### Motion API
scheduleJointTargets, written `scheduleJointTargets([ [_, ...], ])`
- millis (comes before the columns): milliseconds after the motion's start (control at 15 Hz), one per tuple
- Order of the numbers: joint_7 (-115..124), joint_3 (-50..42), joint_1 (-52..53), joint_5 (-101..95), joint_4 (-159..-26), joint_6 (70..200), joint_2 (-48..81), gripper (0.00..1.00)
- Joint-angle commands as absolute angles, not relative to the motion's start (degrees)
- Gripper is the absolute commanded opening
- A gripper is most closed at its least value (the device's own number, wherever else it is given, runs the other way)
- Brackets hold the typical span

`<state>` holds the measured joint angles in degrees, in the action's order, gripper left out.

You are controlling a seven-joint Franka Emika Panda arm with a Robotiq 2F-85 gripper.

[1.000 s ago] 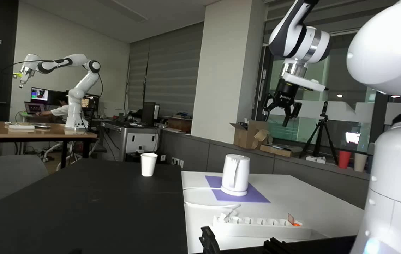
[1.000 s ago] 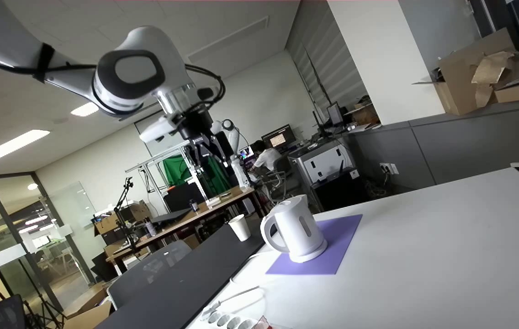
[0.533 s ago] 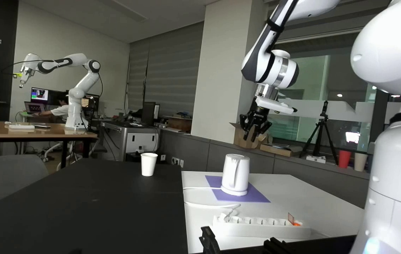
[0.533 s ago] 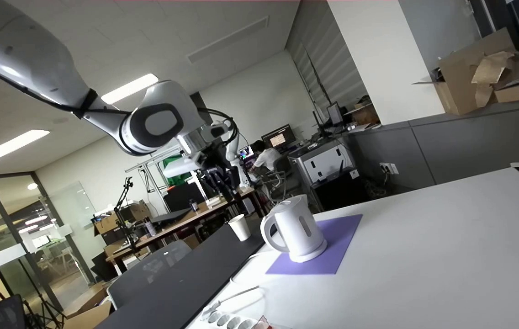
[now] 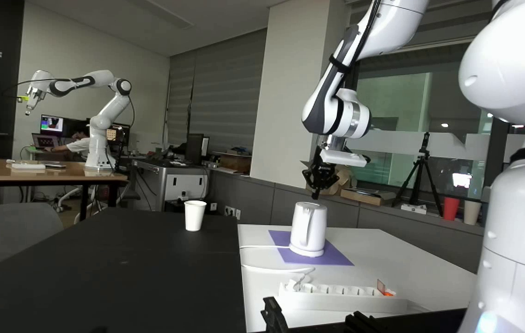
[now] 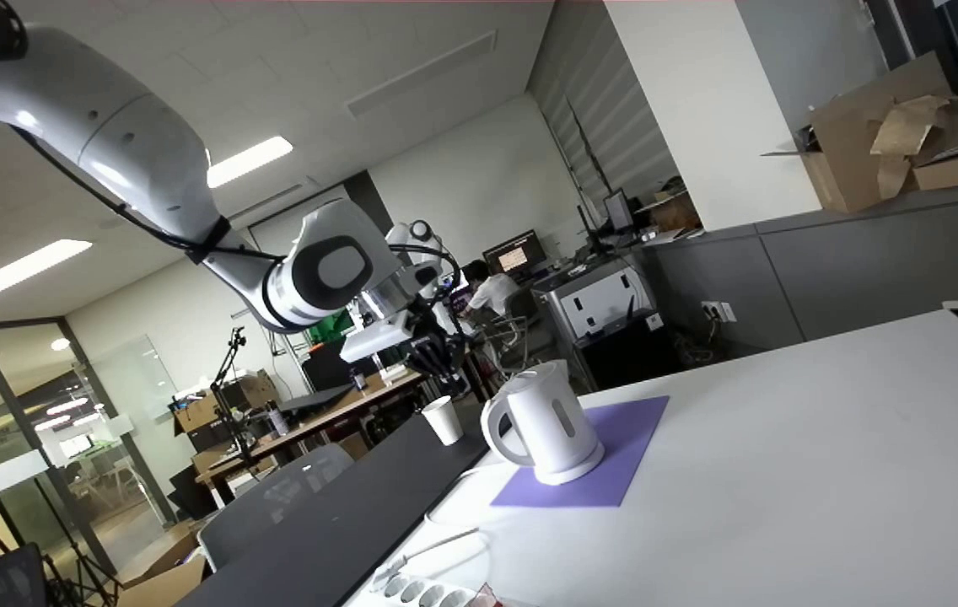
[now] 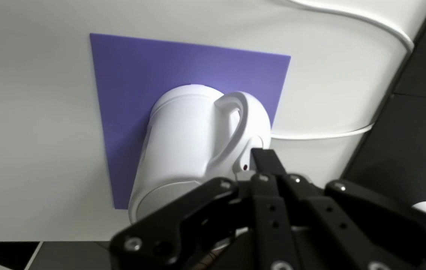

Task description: Switch on the electric kettle then switch it off

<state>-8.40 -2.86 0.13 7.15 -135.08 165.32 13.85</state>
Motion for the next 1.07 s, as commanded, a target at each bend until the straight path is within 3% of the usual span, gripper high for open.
scheduleJointTargets([
  [0,-7.20,-1.71,-1.29,5.40,-134.61,165.47,14.55,0.01],
  [1000,-5.90,-2.24,-1.18,3.76,-132.46,168.27,17.29,0.00],
])
